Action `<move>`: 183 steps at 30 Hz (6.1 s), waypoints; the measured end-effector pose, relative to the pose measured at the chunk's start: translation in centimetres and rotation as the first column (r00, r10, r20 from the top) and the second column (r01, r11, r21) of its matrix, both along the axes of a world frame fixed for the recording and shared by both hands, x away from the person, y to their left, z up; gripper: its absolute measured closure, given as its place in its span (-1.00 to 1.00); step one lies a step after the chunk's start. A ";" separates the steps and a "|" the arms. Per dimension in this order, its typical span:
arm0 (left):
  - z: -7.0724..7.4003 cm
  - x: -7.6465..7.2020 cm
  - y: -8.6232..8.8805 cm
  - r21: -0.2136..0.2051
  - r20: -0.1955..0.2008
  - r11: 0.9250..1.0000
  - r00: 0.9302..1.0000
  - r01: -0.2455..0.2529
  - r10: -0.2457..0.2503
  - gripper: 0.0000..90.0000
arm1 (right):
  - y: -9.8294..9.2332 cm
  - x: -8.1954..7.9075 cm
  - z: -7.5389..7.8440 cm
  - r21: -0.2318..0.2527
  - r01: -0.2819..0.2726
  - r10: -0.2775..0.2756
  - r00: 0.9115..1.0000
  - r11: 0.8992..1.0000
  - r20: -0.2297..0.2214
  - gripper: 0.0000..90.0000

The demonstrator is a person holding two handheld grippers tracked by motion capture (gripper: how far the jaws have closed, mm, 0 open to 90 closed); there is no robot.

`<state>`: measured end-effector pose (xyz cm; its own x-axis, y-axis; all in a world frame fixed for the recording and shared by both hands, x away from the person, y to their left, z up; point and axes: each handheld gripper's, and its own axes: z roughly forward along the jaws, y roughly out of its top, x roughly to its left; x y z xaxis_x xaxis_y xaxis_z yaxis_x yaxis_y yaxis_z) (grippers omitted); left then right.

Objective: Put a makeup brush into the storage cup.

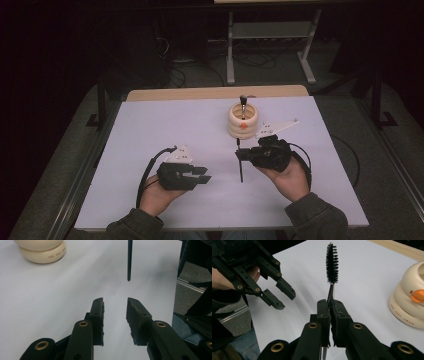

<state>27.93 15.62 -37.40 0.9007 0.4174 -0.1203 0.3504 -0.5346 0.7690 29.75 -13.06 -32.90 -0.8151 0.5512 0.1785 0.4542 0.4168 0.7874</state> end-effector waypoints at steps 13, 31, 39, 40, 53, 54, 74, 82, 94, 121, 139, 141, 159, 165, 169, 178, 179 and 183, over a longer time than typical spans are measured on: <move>-0.2 -0.2 1.0 0.003 0.016 1.000 1.000 -0.003 0.003 0.44 | -1.1 0.7 0.1 0.013 0.027 -0.027 1.000 1.000 0.000 0.89; -0.6 -0.4 2.3 -0.016 0.010 0.999 0.999 -0.036 0.036 0.39 | -2.2 2.0 1.1 0.006 0.064 -0.064 0.998 0.998 0.007 0.88; -0.9 -0.6 2.9 -0.027 0.004 0.998 0.999 -0.051 0.051 0.37 | -2.6 2.8 1.6 -0.001 0.082 -0.082 0.997 0.997 0.004 0.88; -0.9 -0.6 2.9 -0.028 0.005 0.998 0.999 -0.052 0.052 0.37 | -2.6 2.9 1.7 -0.002 0.086 -0.086 0.996 0.996 -0.001 0.89; -0.8 -0.7 3.5 -0.028 0.014 0.998 0.998 -0.060 0.060 0.34 | -2.6 4.8 3.1 -0.004 0.108 -0.108 0.994 0.994 0.015 0.89; -0.8 -0.7 3.5 -0.028 0.014 0.998 0.998 -0.060 0.060 0.34 | -2.6 4.8 3.1 -0.004 0.108 -0.108 0.994 0.994 0.015 0.89; -0.6 -0.8 4.1 -0.040 0.015 0.996 0.997 -0.076 0.077 0.29 | -1.6 7.8 4.6 -0.023 0.140 -0.140 0.990 0.990 0.008 0.88; -0.5 -0.9 4.2 -0.040 0.015 0.996 0.997 -0.079 0.080 0.27 | -1.4 8.4 5.6 -0.020 0.147 -0.147 0.989 0.989 0.019 0.89; -0.4 -0.9 4.4 -0.044 0.015 0.996 0.996 -0.084 0.085 0.25 | -1.1 9.5 7.0 -0.013 0.159 -0.158 0.987 0.987 0.037 0.89; -0.3 -0.8 4.5 -0.040 0.025 0.996 0.996 -0.081 0.082 0.18 | -1.8 12.4 8.3 0.004 0.229 -0.229 0.973 0.973 0.041 0.89; -0.3 -0.8 4.5 -0.053 0.022 0.995 0.996 -0.090 0.091 0.15 | -1.9 14.6 8.2 0.008 0.278 -0.278 0.959 0.960 0.046 0.89; -0.3 -0.8 4.5 -0.052 0.020 0.995 0.996 -0.089 0.091 0.15 | -1.8 14.8 8.4 0.009 0.283 -0.283 0.958 0.959 0.048 0.89; -0.2 -0.8 4.7 -0.064 0.018 0.993 0.995 -0.095 0.096 0.13 | -0.7 16.9 7.0 -0.005 0.335 -0.335 0.941 0.942 0.054 0.88; -0.1 -0.8 4.8 -0.062 0.020 0.994 0.995 -0.095 0.096 0.13 | -0.5 17.1 6.5 -0.014 0.349 -0.348 0.936 0.937 0.053 0.88; -0.1 -0.7 4.9 -0.055 0.034 0.995 0.996 -0.085 0.087 0.13 | -0.7 17.5 5.7 -0.022 0.359 -0.358 0.933 0.933 0.038 0.88; -0.1 -0.7 4.9 -0.058 0.028 0.994 0.995 -0.092 0.093 0.11 | -1.0 17.8 4.8 -0.031 0.371 -0.370 0.929 0.928 0.027 0.88; -0.1 -0.7 4.9 -0.057 0.027 0.994 0.995 -0.092 0.093 0.11 | -1.1 17.8 4.7 -0.035 0.374 -0.373 0.928 0.927 0.024 0.88; -0.1 -0.8 4.9 -0.056 0.018 0.994 0.995 -0.097 0.099 0.11 | -1.3 17.8 4.2 -0.037 0.381 -0.381 0.925 0.924 0.014 0.88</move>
<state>27.17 20.54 -37.47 0.8584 0.4971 -0.1268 0.3825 -0.4555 0.8039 47.55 -14.36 -28.66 -0.5433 0.8266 0.1465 0.5796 0.2431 0.7778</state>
